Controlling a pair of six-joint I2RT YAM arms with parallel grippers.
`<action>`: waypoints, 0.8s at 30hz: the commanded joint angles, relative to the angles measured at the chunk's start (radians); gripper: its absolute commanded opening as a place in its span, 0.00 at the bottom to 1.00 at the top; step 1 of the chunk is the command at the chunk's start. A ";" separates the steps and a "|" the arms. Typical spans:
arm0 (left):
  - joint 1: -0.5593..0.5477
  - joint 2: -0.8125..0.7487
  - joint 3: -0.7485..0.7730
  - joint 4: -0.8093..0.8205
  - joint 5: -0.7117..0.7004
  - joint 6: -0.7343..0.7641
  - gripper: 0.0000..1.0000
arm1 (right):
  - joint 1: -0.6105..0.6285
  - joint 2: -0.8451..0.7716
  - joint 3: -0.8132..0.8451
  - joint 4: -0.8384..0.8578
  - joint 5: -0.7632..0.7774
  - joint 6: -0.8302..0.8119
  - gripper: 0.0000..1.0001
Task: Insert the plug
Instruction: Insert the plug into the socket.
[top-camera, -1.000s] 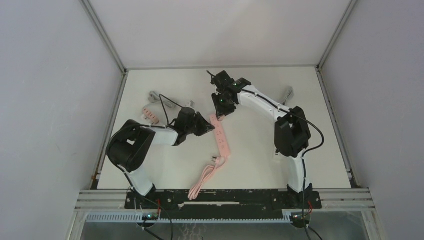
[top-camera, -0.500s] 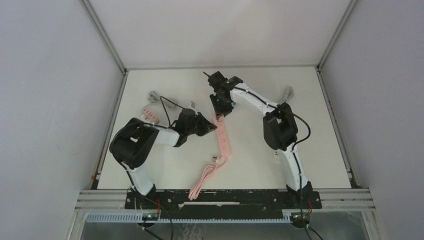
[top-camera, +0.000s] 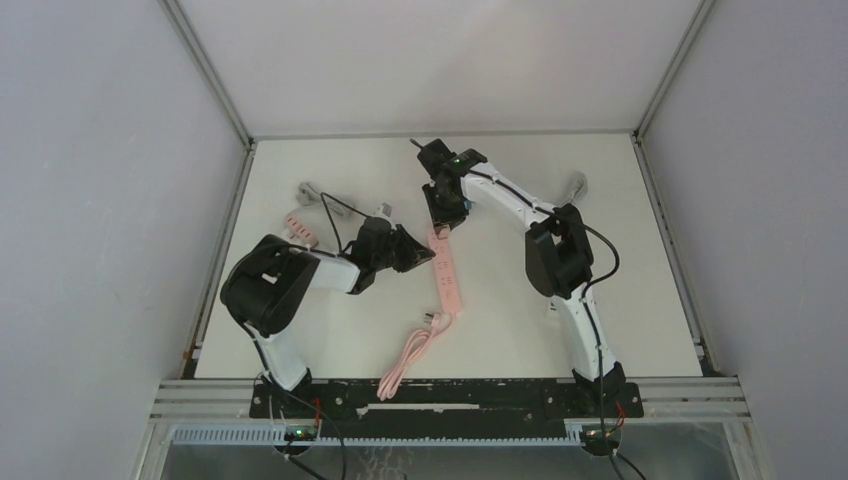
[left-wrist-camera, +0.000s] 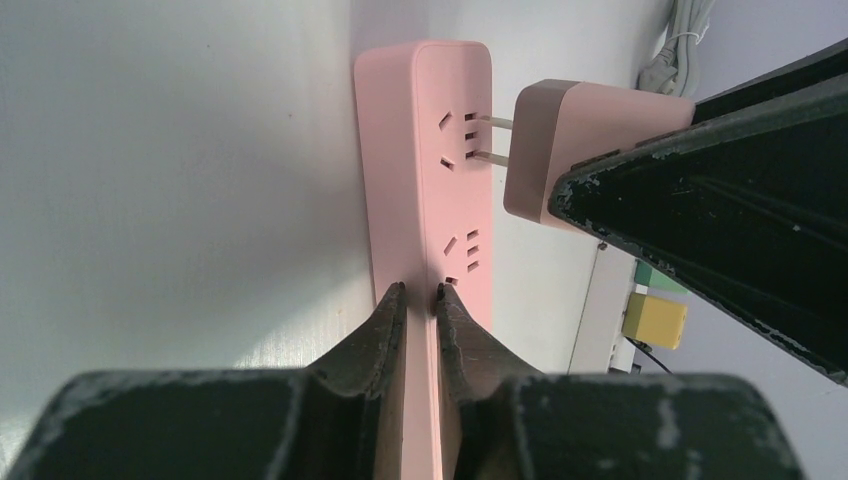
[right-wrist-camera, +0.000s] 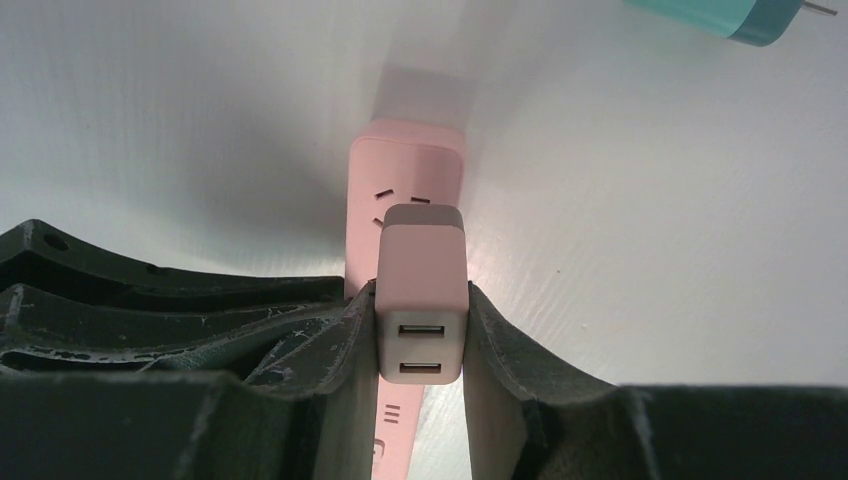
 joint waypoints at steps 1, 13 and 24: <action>-0.042 0.055 -0.034 -0.126 0.029 0.016 0.17 | -0.002 0.035 0.062 -0.028 0.015 0.019 0.00; -0.047 0.053 -0.034 -0.122 0.031 0.013 0.17 | -0.001 0.081 0.112 -0.103 0.020 0.018 0.00; -0.082 0.052 -0.046 -0.057 0.049 -0.019 0.16 | 0.023 0.140 0.156 -0.131 0.073 -0.011 0.00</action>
